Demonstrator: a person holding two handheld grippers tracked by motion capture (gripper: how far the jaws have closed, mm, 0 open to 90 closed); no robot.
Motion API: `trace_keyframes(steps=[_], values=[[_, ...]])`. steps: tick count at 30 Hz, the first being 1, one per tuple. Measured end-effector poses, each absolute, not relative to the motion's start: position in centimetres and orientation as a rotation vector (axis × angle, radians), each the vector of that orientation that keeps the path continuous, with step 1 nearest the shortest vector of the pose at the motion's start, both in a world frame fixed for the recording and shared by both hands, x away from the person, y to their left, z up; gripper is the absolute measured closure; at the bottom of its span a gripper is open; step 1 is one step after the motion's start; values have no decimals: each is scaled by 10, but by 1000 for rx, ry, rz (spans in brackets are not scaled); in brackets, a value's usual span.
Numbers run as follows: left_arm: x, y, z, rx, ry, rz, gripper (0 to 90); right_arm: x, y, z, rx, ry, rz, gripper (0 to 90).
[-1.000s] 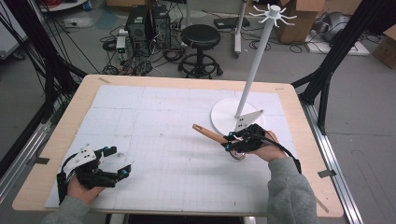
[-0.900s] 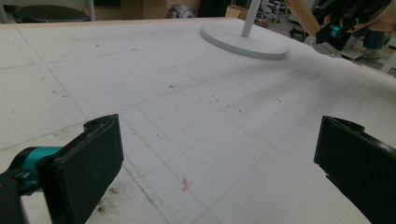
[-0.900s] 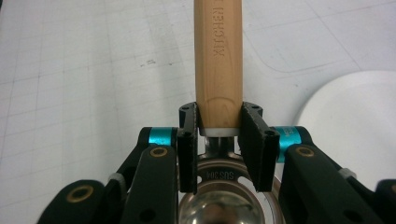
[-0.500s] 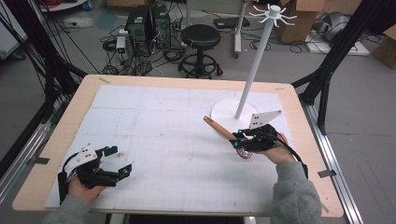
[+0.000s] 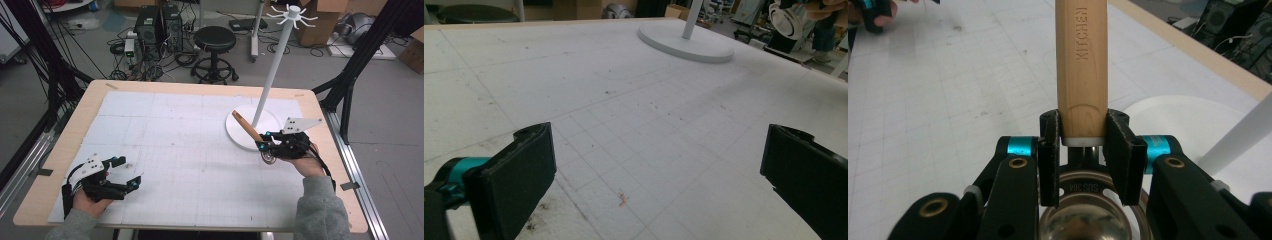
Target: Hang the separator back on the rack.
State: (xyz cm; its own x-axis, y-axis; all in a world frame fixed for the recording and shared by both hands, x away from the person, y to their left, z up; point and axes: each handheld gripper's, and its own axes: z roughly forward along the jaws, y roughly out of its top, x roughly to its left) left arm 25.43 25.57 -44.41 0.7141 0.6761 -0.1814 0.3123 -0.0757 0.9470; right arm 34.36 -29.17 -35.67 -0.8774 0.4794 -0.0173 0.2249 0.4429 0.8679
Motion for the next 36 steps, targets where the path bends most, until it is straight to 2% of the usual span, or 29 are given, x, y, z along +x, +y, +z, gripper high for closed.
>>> trace_keyframes(steps=[36], values=[[255, 256, -445, 1681, 804, 359, 18, 333, -349, -332, 815, 2101, 1614, 698]])
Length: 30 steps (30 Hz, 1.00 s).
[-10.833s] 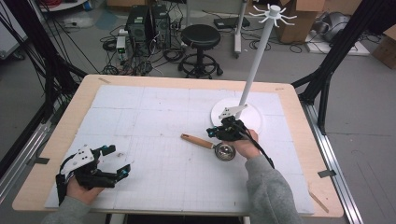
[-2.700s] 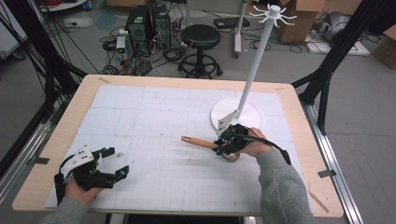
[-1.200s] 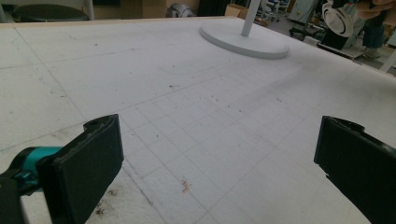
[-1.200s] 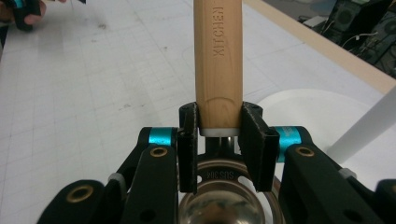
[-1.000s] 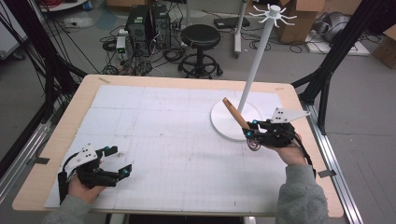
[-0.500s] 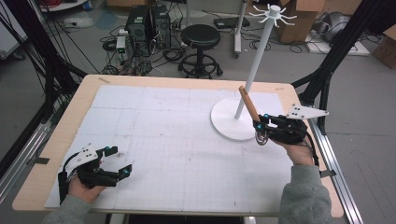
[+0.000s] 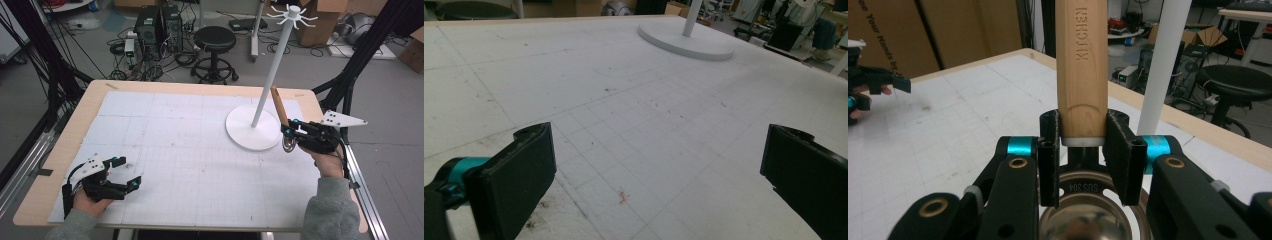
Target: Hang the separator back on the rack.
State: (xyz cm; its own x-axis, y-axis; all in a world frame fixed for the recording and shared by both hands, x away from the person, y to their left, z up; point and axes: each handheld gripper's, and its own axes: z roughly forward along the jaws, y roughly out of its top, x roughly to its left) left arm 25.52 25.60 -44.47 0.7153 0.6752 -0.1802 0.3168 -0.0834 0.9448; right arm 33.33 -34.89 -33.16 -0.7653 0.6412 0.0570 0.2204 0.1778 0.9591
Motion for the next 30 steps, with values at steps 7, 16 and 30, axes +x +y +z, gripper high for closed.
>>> trace_keyframes(steps=[7, 16, 30], values=[[255, 256, -445, 1679, 811, 359, 18, 332, -355, -324, 813, 2074, 1653, 697], [255, 255, -445, 1685, 814, 358, 18, 335, -365, -314, 833, 2014, 1698, 697], [253, 256, -444, 1688, 812, 359, 18, 340, -377, -289, 870, 1971, 1684, 697]])
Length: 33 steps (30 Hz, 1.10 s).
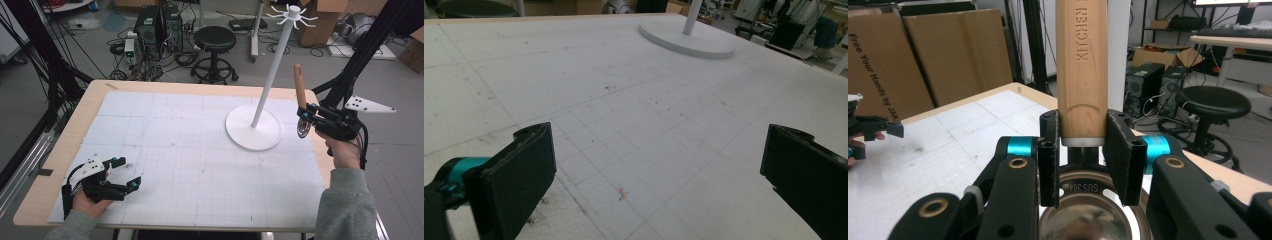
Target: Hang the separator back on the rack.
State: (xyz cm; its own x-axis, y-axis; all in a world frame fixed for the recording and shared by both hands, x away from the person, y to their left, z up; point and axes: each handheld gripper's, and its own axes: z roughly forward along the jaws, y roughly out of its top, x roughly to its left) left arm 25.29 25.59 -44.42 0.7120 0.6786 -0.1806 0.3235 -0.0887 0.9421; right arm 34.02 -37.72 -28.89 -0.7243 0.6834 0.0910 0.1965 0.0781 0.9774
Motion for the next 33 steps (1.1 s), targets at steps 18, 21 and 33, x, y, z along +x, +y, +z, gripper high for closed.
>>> trace_keyframes(steps=[18, 21, 33], values=[[250, 259, -445, 1680, 822, 355, 18, 345, -385, -265, 890, 1912, 1692, 698], [250, 260, -445, 1678, 821, 355, 17, 347, -384, -262, 890, 1912, 1687, 698], [246, 263, -445, 1677, 827, 356, 18, 352, -382, -248, 890, 1884, 1686, 698]])
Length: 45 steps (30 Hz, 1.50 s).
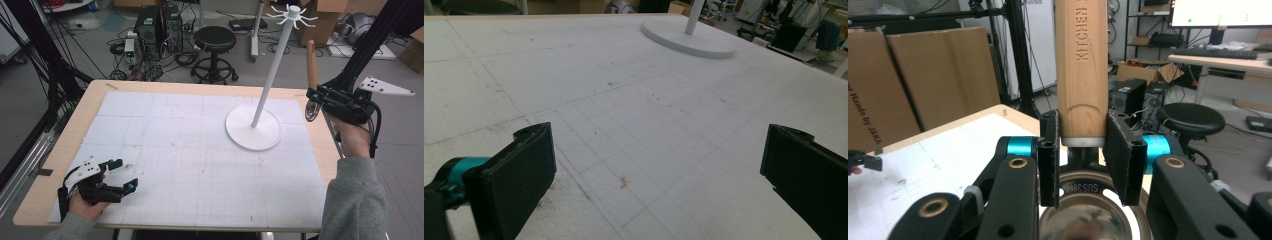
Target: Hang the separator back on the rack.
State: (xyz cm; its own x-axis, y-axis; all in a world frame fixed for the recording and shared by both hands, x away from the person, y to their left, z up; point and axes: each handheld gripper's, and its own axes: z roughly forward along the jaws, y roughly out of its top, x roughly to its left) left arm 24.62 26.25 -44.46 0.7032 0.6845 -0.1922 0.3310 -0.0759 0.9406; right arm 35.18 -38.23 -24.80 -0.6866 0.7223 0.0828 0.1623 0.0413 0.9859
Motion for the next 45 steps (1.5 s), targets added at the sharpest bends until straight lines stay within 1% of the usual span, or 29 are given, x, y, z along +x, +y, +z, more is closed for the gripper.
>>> trace_keyframes(steps=[37, 45], values=[[245, 266, -445, 1663, 830, 347, 18, 352, -376, -220, 851, 1807, 1682, 697], [243, 268, -445, 1663, 830, 351, 18, 356, -375, -220, 857, 1790, 1675, 697]])
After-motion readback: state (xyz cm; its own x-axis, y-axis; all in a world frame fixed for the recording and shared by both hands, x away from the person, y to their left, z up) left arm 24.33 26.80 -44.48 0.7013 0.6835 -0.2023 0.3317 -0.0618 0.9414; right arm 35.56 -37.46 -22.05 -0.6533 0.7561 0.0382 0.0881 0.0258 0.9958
